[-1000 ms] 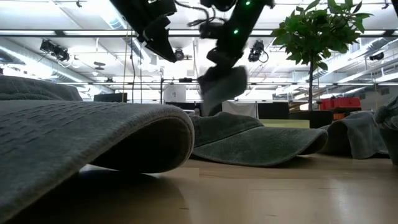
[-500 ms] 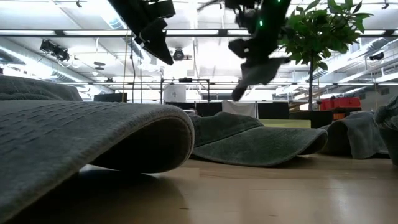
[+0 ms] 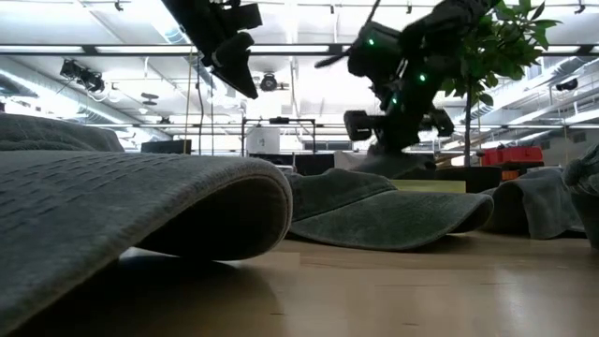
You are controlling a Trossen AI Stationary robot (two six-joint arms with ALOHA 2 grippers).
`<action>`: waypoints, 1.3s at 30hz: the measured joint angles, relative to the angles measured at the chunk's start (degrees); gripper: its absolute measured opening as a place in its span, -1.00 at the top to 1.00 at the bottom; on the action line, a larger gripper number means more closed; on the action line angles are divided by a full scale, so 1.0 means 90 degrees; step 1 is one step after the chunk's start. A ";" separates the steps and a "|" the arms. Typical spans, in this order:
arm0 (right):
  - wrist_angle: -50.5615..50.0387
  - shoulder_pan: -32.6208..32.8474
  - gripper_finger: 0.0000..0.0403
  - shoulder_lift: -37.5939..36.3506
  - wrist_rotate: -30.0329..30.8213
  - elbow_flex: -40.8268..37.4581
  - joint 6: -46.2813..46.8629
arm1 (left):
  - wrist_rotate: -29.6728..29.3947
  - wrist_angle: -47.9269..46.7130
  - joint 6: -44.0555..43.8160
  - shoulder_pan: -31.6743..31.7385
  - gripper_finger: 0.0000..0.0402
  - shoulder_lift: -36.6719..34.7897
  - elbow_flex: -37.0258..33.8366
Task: Pick & Place hat
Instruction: Put the top left black cap into the yellow bin, then put the top black cap into the yellow bin
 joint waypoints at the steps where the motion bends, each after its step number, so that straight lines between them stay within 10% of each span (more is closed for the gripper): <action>1: -0.0001 -0.0017 0.87 0.0000 -0.0052 -0.0066 0.0129 | -0.0002 -0.0008 0.0002 0.0000 0.29 0.0000 0.0000; 17: 0.0144 -0.0185 0.60 0.0000 -0.0444 -0.0616 0.1465 | -0.0002 -0.0023 -0.0007 0.0000 0.29 0.0002 0.0000; 32: 0.1208 0.0187 0.30 -0.1070 -0.0792 -0.0616 -0.1530 | -0.0002 -0.0041 -0.0010 -0.0002 0.29 0.0005 0.0000; 39: 0.1202 0.0679 0.30 -0.1899 -0.3164 -0.0613 -0.3847 | 0.0001 -0.0131 -0.0013 -0.0002 0.29 0.0005 0.0000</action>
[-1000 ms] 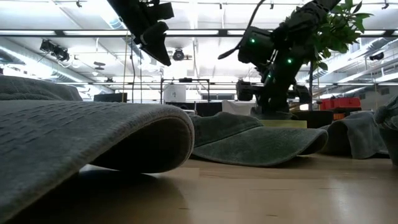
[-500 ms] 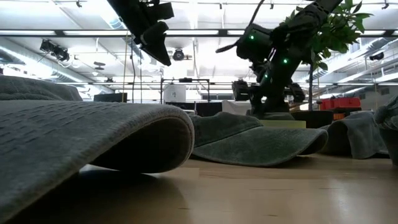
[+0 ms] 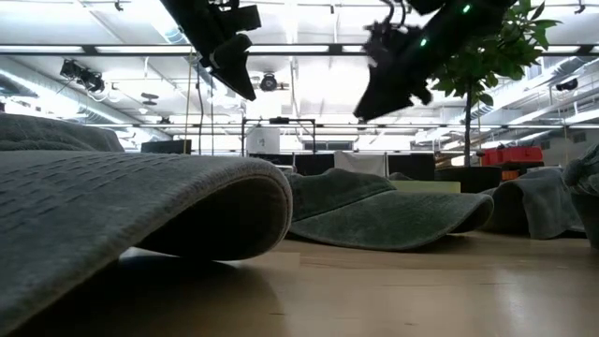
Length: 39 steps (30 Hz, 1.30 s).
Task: Pick & Place hat
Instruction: Put the top black cap into the yellow bin
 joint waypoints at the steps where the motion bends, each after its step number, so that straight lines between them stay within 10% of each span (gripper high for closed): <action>1: 0.0027 0.0068 0.31 -0.0017 -0.0546 0.0000 -0.0202 | 0.0000 -0.0006 -0.0002 0.0000 0.29 0.0000 0.0000; 7: 0.0058 0.0589 0.32 0.0292 -0.3543 0.0007 -0.2065 | 0.0000 -0.0007 -0.0006 0.0000 0.29 0.0000 -0.0001; 16: 0.1134 0.0821 0.31 0.1427 -0.4749 0.0007 -0.2550 | 0.0001 -0.0049 -0.0241 0.0002 0.29 0.0000 -0.0002; 31: 0.1139 0.0681 0.06 0.2234 -0.4788 0.0007 -0.2716 | 0.0004 -0.0580 -0.0272 -0.0372 0.29 -0.0495 -0.0005; 39: 0.1084 0.0550 0.59 0.2234 -0.4145 0.0007 -0.3044 | 0.0002 -0.0819 -0.0276 -0.0651 0.29 -0.0999 -0.0005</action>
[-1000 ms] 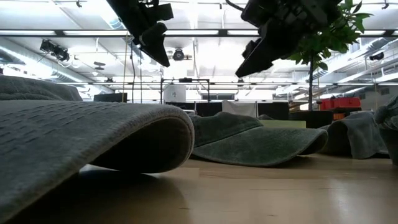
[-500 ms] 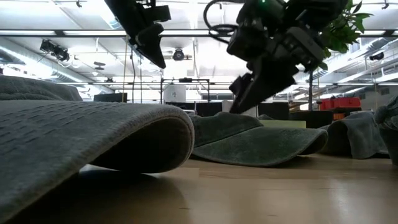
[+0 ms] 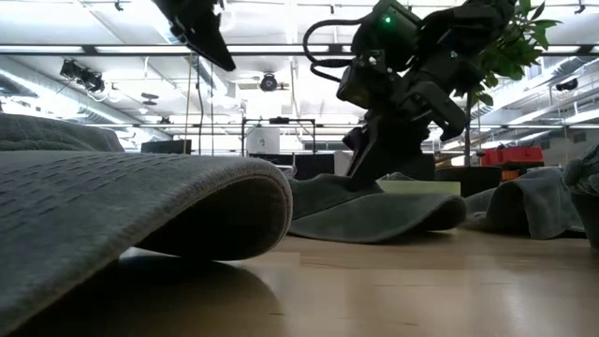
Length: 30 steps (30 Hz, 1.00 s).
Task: Pick & Place hat
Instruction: Put the top black cap into the yellow bin
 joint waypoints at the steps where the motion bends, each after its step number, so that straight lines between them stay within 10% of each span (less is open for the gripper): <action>1: 0.0045 0.0001 0.71 0.0000 -0.0001 -0.0001 0.0040 | -0.0002 -0.0082 -0.0003 -0.0023 0.29 -0.0051 0.0000; 12: -0.1223 0.0007 0.96 -0.0222 0.0683 0.1814 0.1787 | 0.0000 -0.0219 -0.0337 -0.0050 0.29 -0.0232 0.0002; 22: -0.5390 -0.0059 0.95 -0.0829 0.4899 0.4494 0.2788 | 0.0019 -0.0310 -0.0789 -0.0050 0.29 -0.0239 0.0002; 30: -0.7208 -0.0478 0.95 -0.1242 0.6875 0.3832 0.6338 | 0.0019 -0.0422 -0.0839 -0.0050 0.29 -0.0239 0.0002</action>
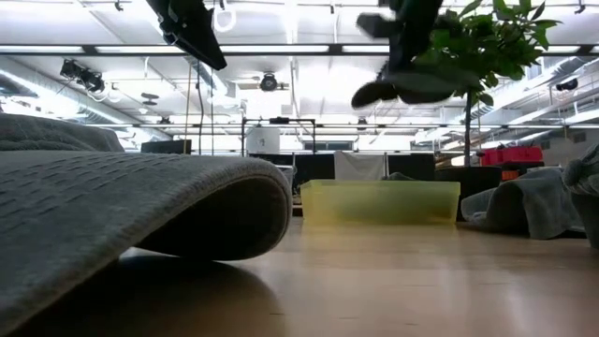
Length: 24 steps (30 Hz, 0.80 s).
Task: Pick & Place hat
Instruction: Put the top black cap into the yellow bin
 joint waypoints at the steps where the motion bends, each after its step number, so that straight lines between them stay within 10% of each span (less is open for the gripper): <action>1: 0.0187 -0.0067 0.95 0.0014 0.0115 -0.0245 0.0466 | 0.0000 0.0003 0.0004 0.0000 0.29 0.0000 0.0000; 10: 0.4974 -0.0770 0.95 0.0447 0.0112 -0.2376 0.0886 | 0.0000 0.0013 0.0002 0.0000 0.29 0.0002 0.0000; 24: 0.4785 -0.1098 0.95 0.1108 -0.0130 -0.2688 0.2424 | 0.0002 -0.0016 0.0004 0.0015 0.29 0.0005 0.0000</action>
